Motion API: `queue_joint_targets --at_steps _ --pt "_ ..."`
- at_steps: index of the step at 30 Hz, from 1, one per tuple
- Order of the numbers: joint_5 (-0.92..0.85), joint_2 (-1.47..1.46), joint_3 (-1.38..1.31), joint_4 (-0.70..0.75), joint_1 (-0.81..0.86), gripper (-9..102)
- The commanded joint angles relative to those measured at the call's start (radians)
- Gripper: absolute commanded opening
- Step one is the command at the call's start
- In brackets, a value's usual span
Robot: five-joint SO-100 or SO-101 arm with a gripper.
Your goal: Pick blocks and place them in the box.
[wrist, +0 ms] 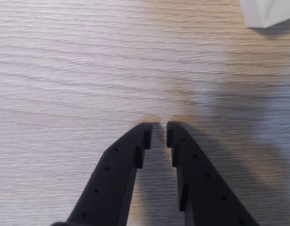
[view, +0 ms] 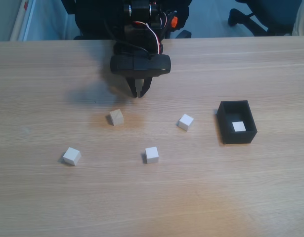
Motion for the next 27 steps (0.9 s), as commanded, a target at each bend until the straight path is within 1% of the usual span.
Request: queue_joint_targets --at_steps 1,17,21,27 --pt "0.002 0.029 0.063 0.077 -0.005 0" --pt "0.038 0.029 0.063 0.072 -0.038 0" --pt "0.020 0.029 0.061 0.075 -0.046 0" --pt "-0.008 0.021 -0.031 0.091 -0.032 0"
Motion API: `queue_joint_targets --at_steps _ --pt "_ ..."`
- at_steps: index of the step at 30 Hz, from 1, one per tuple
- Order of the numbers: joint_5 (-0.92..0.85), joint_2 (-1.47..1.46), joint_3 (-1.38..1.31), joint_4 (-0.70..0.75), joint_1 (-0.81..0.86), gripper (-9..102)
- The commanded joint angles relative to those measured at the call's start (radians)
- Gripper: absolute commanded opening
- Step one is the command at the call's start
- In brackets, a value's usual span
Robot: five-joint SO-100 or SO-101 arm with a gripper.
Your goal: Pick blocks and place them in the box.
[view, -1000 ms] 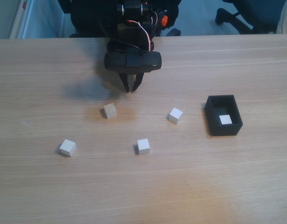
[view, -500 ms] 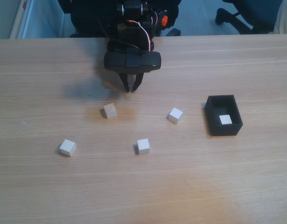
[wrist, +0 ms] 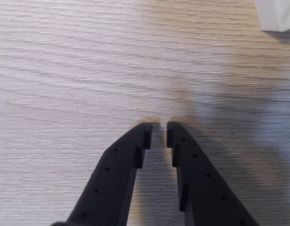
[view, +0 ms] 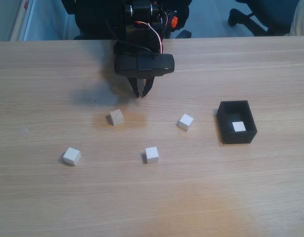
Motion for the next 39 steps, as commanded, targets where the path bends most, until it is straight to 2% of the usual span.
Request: queue_joint_targets --at_steps 1,15,23,30,39 --pt "-0.017 0.011 -0.052 0.083 0.006 0" --pt "-0.086 -0.400 -0.568 -0.084 0.078 10" --pt "-0.196 -0.566 -0.554 -0.270 0.167 14" --pt "-0.370 -0.802 -0.491 -0.540 0.282 15" --pt "-0.477 -1.012 -0.535 -0.634 0.373 15"
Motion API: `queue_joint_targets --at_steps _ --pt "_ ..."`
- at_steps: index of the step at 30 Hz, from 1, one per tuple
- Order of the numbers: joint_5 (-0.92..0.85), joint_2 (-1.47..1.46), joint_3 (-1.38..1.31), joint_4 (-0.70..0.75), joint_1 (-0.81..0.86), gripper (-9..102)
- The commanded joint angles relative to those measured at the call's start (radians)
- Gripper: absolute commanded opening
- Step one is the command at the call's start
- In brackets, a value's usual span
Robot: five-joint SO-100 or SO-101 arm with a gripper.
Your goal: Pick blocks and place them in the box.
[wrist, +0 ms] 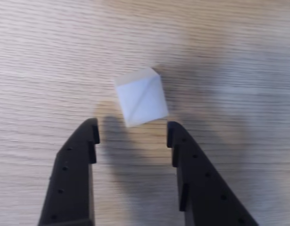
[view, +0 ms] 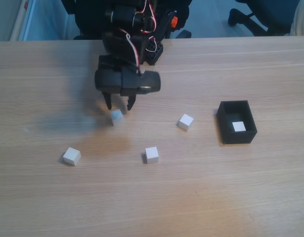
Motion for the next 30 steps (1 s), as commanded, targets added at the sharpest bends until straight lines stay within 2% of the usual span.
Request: queue_joint_targets --at_steps 1,16,30 --pt "-0.032 -0.041 -0.052 -0.026 0.017 15" --pt "-0.028 -0.250 -0.196 -0.031 0.008 14" --pt "0.011 -0.302 -0.212 -0.069 -0.052 10"
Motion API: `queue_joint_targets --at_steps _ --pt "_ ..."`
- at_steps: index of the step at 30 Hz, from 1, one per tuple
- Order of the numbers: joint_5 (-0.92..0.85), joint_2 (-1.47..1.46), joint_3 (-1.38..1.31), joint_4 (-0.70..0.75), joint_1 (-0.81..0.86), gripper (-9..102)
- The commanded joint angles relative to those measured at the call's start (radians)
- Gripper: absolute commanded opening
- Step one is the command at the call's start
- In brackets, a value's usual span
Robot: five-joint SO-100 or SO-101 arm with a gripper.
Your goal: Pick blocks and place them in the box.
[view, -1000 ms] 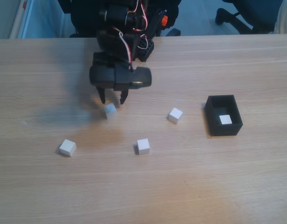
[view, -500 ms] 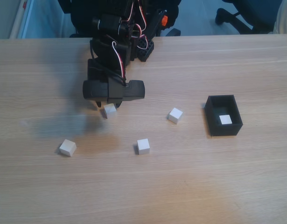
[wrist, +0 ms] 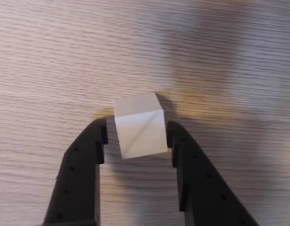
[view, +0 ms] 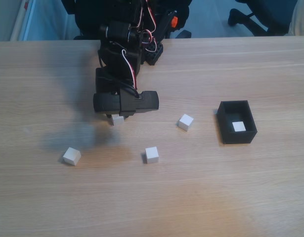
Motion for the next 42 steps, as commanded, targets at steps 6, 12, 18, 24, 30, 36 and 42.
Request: queue_joint_targets --at_steps 6,12,18,24,30,36,42 --pt "0.023 -0.017 -0.046 -0.028 -0.028 1" --pt "0.029 0.018 -0.038 0.017 -0.026 0" --pt "0.172 0.147 -0.126 0.175 -0.173 0" --pt "0.417 0.183 -0.296 0.256 -0.469 0" --pt "0.611 0.110 -0.446 0.221 -0.723 0" --pt "0.701 0.000 -0.571 0.163 -0.885 0" --pt "0.746 -0.114 -0.667 0.137 -0.963 0"
